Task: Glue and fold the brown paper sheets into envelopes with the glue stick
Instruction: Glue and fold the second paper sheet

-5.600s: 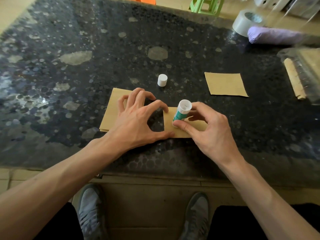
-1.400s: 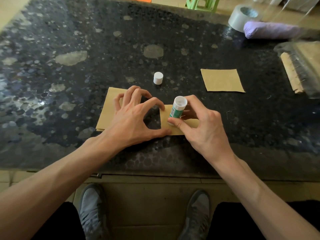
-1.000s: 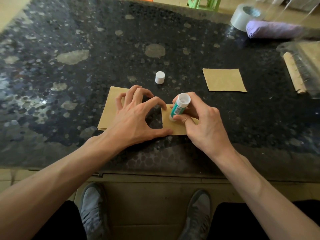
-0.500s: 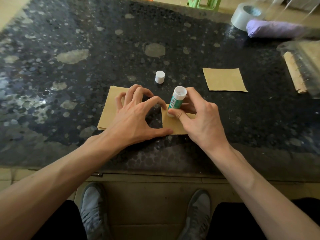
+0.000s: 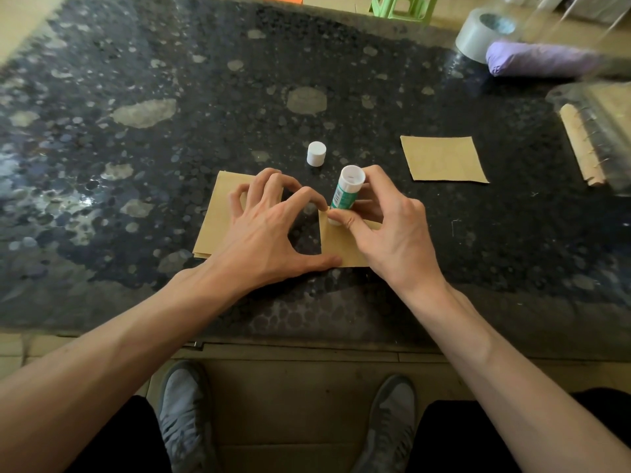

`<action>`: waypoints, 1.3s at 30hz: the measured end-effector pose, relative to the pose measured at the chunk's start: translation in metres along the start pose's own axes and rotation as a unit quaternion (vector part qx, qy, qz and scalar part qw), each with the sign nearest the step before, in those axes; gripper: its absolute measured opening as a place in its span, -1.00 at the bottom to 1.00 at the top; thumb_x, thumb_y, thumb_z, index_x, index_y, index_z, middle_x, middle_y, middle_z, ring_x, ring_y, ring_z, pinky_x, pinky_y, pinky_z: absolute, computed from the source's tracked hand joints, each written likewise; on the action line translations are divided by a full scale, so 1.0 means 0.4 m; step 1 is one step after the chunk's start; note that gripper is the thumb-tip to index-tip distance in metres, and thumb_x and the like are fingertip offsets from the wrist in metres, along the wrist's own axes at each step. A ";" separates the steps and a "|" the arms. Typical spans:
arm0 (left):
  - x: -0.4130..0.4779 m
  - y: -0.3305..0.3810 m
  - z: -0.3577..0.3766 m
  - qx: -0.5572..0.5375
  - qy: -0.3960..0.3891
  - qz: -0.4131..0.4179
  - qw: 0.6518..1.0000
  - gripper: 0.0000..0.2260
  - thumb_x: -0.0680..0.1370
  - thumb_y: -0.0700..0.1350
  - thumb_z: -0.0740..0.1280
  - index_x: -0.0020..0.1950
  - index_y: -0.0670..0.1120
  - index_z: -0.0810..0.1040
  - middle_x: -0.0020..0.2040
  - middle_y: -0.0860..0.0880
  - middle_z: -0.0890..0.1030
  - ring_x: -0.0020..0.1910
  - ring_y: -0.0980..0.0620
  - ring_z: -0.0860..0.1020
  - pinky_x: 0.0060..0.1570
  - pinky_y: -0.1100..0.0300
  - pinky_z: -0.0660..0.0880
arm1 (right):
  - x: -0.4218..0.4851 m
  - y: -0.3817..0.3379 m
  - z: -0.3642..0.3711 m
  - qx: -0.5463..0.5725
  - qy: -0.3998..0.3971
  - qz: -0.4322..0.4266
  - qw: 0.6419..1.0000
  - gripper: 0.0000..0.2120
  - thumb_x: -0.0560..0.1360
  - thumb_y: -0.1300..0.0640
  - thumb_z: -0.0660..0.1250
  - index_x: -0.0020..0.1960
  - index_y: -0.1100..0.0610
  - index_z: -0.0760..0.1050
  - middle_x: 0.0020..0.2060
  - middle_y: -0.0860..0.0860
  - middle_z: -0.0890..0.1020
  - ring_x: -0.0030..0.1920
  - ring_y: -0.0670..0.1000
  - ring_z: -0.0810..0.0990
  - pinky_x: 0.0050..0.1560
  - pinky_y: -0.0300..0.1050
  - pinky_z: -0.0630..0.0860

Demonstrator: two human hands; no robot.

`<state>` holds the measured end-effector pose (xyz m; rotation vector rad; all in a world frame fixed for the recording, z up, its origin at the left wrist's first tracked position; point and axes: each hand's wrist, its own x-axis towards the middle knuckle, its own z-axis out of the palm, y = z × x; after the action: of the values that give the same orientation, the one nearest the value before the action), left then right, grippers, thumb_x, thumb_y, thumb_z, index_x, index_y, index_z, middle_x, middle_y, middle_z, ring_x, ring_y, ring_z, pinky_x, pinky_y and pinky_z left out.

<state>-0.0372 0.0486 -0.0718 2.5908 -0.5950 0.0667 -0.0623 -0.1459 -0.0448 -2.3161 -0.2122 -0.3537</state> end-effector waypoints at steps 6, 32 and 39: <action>0.001 -0.001 0.002 0.001 -0.003 -0.002 1.000 -0.30 0.27 0.59 0.29 0.30 0.27 0.43 0.28 0.09 0.35 0.50 0.02 0.16 0.42 -0.08 0.08 | 0.012 0.005 0.009 -0.002 0.000 0.003 1.000 -0.63 0.54 0.07 0.53 0.27 0.08 0.49 0.09 -0.13 0.68 0.13 -0.15 0.67 0.11 -0.21 0.66; 0.000 -0.001 0.000 -0.003 -0.003 0.004 1.000 -0.33 0.27 0.58 0.32 0.25 0.25 0.47 0.27 0.12 0.33 0.52 0.02 0.14 0.39 0.02 0.00 | -0.021 0.027 -0.070 0.152 -0.011 0.075 0.985 -0.70 0.58 0.12 0.49 0.28 0.09 0.54 0.09 -0.01 0.68 0.11 -0.08 0.70 0.07 -0.27 0.61; 0.003 -0.004 -0.001 0.000 -0.005 0.004 1.000 -0.32 0.26 0.61 0.30 0.24 0.27 0.47 0.27 0.11 0.34 0.50 0.02 0.17 0.41 -0.05 0.05 | -0.044 0.029 -0.069 0.048 -0.084 0.043 0.994 -0.60 0.54 0.01 0.54 0.32 -0.06 0.50 0.12 -0.30 0.62 0.19 -0.26 0.61 0.16 -0.34 0.58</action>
<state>-0.0354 0.0497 -0.0721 2.5902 -0.6090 0.0560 -0.0813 -0.1747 -0.0397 -2.2532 -0.2067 -0.1034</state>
